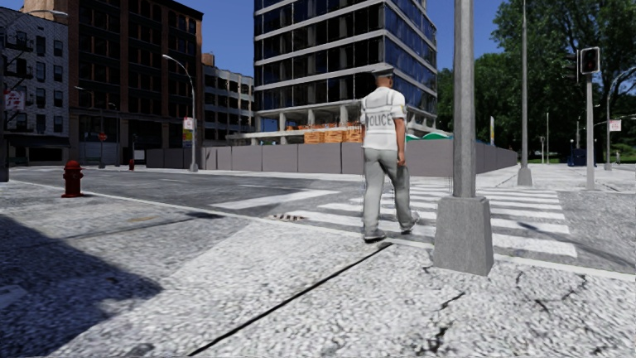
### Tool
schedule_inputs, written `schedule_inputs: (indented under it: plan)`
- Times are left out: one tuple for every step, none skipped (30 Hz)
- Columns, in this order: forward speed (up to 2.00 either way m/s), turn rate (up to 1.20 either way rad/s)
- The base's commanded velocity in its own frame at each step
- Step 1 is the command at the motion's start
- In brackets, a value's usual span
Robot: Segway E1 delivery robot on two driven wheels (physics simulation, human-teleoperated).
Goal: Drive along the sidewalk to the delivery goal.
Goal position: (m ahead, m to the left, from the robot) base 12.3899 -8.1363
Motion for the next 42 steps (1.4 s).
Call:
schedule_inputs:
  plan:
    - [1.46,0.10]
    - [1.46,0.09]
    - [1.46,0.09]
    - [1.46,0.09]
    - [1.46,0.08]
    - [1.46,0.08]
    - [1.46,0.02]
    - [1.46,0.00]
    - [1.46,0.00]
    - [1.46,0.00]
    - [1.46,0.00]
    - [1.46,0.00]
    - [1.46,0.00]
    - [1.46,0.00]
    - [1.46,0.00]
    - [1.46,0.00]
    - [1.46,0.00]
    - [1.46,0.00]
    - [1.46,0.00]
    - [1.46,0.00]
    - [1.46,0.00]
    - [1.46,0.00]
    - [1.46,0.00]
    - [1.46,0.00]
    - [1.46,0.00]
    - [1.46,0.00]
    - [1.46,0.00]
    - [1.46,0.00]
    - [1.46,0.00]
    - [1.46,0.00]
    - [1.46,0.00]
    - [1.46,0.00]
    - [1.46,-0.19]
    - [1.46,-0.45]
    - [1.46,-0.62]
    - [1.46,-0.80]
    - [1.46,-0.94]
    - [1.46,-0.94]
    - [1.46,-0.99]
    - [1.46,-1.00]
    - [1.46,-1.00]
    - [1.46,-1.00]
